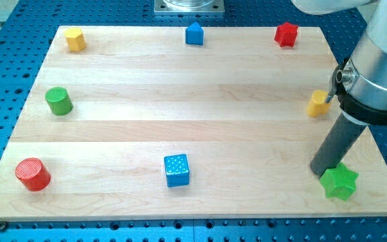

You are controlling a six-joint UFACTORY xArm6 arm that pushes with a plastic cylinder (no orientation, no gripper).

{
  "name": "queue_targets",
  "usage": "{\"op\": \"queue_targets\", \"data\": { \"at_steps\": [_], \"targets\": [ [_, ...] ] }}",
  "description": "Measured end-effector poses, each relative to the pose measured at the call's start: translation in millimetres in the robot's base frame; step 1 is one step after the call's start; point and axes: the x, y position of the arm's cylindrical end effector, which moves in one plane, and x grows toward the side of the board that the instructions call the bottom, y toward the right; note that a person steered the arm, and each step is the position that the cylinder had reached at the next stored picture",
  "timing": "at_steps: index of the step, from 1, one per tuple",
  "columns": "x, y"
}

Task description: Move your hand away from the green star

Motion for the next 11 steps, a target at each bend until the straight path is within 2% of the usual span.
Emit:
{"op": "queue_targets", "data": {
  "at_steps": [5, 6, 8, 10, 11],
  "targets": [
    [-3, -1],
    [-23, -1],
    [-33, -5],
    [60, -117],
    [61, -115]
  ]
}}
